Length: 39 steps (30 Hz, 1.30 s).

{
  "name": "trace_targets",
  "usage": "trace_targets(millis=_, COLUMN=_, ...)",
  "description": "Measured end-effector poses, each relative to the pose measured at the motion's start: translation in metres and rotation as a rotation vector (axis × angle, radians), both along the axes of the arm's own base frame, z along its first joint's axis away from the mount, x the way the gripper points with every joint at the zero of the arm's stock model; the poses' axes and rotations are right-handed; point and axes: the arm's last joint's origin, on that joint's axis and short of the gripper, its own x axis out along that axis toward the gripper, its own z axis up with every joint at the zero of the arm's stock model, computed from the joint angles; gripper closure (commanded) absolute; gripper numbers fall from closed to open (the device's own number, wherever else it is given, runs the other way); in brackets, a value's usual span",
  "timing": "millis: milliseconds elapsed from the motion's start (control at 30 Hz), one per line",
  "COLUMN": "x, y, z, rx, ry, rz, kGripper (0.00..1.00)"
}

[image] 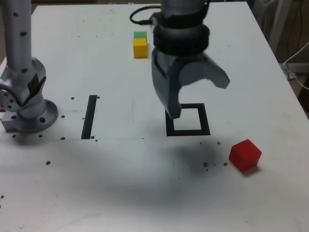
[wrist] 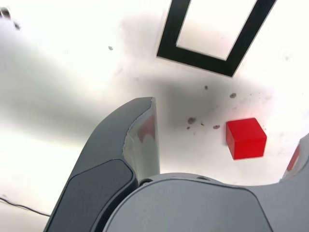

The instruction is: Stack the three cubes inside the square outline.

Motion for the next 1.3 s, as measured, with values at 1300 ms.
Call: trace_targets(millis=1300, x=0.102, y=-0.042, z=-0.064, rx=-0.019, ry=0.035, rz=0.046, kGripper=0.11)
